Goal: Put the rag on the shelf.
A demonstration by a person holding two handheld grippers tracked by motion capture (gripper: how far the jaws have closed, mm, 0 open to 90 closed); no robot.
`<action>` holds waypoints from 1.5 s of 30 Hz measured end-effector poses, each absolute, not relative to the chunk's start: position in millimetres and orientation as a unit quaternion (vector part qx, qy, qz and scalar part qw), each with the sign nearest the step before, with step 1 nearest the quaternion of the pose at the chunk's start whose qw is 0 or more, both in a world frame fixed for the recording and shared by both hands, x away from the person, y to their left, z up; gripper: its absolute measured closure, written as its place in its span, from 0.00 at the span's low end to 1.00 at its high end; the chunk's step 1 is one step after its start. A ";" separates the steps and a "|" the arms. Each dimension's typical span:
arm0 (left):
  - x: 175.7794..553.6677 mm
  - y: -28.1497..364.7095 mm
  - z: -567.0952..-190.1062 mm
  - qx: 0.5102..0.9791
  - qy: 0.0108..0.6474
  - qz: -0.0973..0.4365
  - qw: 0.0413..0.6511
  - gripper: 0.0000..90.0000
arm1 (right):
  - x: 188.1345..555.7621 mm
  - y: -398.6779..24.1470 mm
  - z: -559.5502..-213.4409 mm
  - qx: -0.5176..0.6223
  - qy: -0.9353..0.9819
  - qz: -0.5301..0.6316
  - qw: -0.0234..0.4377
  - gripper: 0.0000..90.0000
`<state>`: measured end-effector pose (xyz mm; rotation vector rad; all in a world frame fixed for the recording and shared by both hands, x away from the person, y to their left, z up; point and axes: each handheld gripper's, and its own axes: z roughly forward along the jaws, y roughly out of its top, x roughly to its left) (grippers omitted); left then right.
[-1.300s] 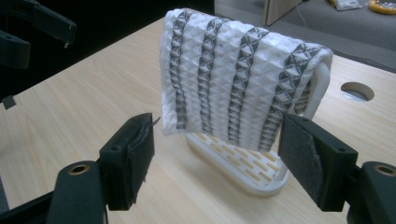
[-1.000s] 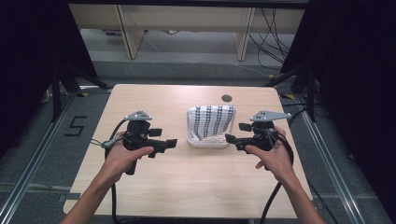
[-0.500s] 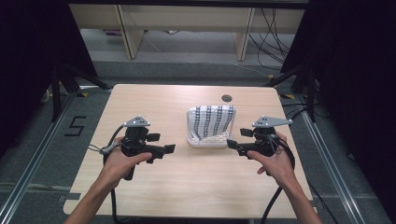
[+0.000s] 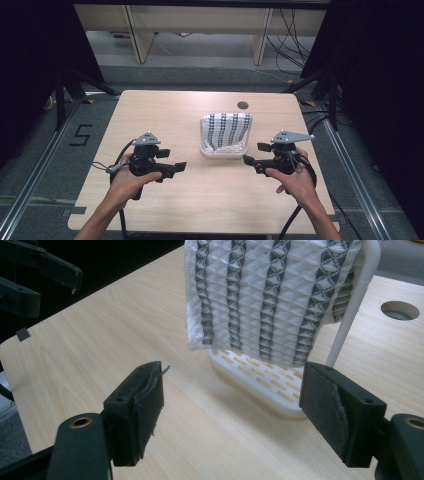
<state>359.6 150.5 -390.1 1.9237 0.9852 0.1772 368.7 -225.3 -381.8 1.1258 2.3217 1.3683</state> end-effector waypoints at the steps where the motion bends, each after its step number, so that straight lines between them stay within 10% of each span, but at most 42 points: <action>1: 358.7 151.7 -391.1 0.787 0.399 0.069 0.466 0.23 | 369.1 -226.3 -382.4 0.373 0.795 0.464 0.121 0.30; 45: 315.7 168.7 -470.1 0.797 0.402 0.075 0.444 0.22 | 330.3 -224.1 -452.6 0.380 0.813 0.434 0.085 0.28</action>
